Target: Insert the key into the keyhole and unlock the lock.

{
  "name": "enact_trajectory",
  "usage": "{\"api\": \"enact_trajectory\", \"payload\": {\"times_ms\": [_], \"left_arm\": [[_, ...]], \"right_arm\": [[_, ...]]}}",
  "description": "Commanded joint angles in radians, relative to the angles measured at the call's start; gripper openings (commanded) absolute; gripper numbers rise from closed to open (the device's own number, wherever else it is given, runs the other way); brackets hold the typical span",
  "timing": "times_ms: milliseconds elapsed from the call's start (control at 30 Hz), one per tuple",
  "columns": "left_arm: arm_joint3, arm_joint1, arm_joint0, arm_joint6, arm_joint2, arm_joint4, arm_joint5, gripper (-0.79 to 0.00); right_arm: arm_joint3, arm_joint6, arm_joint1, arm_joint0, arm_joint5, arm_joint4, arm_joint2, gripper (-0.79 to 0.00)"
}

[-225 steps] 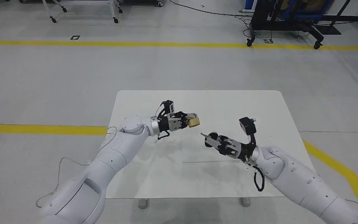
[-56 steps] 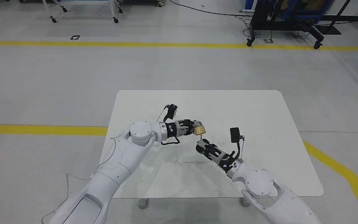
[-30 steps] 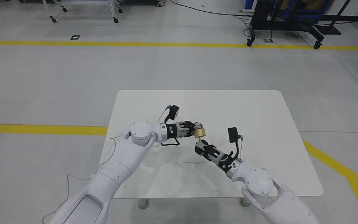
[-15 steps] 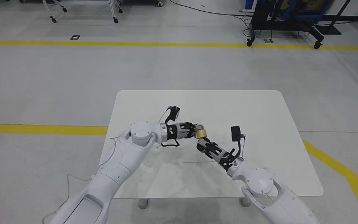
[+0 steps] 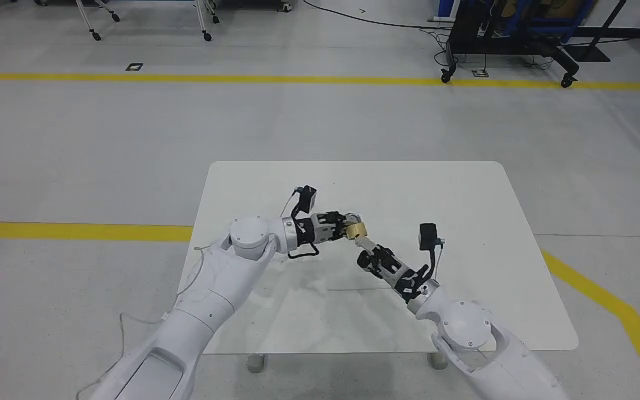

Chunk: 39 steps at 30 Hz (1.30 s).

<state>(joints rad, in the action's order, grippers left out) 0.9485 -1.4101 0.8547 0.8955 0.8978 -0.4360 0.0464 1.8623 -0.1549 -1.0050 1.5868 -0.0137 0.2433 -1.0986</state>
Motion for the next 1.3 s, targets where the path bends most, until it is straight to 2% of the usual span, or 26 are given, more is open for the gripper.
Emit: {"api": "enact_trajectory", "payload": {"times_ms": [0,133,233,300,333,567,700,800,967,1133,1267], "left_arm": [[-0.002,-0.001,0.003,-0.024,0.007,-0.010,-0.007,-0.785],[-0.007,-0.005,0.010,-0.049,0.016,-0.048,-0.048,-0.785],[-0.037,-0.011,0.007,-0.035,0.021,-0.121,-0.161,-0.785],[-0.054,-0.016,-0.002,-0.032,0.021,-0.153,-0.212,-0.785],[-0.059,-0.018,-0.006,-0.027,0.020,-0.165,-0.230,-0.785],[-0.115,-0.035,-0.026,0.033,0.007,-0.260,-0.371,-0.785],[-0.151,-0.049,-0.040,0.075,-0.005,-0.321,-0.434,-0.785],[-0.172,-0.056,-0.050,0.098,-0.008,-0.345,-0.433,-0.785],[-0.196,-0.062,-0.064,0.110,-0.016,-0.342,-0.414,-0.785],[-0.210,-0.065,-0.072,0.113,-0.022,-0.331,-0.404,-0.785],[-0.211,-0.068,-0.077,0.122,-0.025,-0.324,-0.380,-0.785]], "right_arm": [[0.000,0.000,0.000,0.000,0.000,0.000,0.000,0.000],[0.000,0.000,0.000,0.000,0.000,0.000,0.000,0.000],[-0.010,-0.058,0.002,0.011,0.025,0.038,-0.026,0.000],[-0.006,-0.095,0.008,0.030,0.045,0.052,-0.061,-0.588],[0.002,-0.123,0.011,0.044,0.064,0.064,-0.078,-0.785],[0.035,-0.350,0.032,0.164,0.298,0.199,-0.218,-0.785],[0.041,-0.375,0.029,0.156,0.316,0.162,-0.204,-0.785],[0.030,-0.349,0.021,0.117,0.275,0.113,-0.162,-0.785],[0.016,-0.235,0.003,0.070,0.238,0.028,-0.095,-0.785],[0.004,-0.177,-0.009,0.050,0.254,0.014,-0.067,-0.785],[-0.013,-0.103,-0.022,0.015,0.197,0.011,-0.048,-0.785]]}}
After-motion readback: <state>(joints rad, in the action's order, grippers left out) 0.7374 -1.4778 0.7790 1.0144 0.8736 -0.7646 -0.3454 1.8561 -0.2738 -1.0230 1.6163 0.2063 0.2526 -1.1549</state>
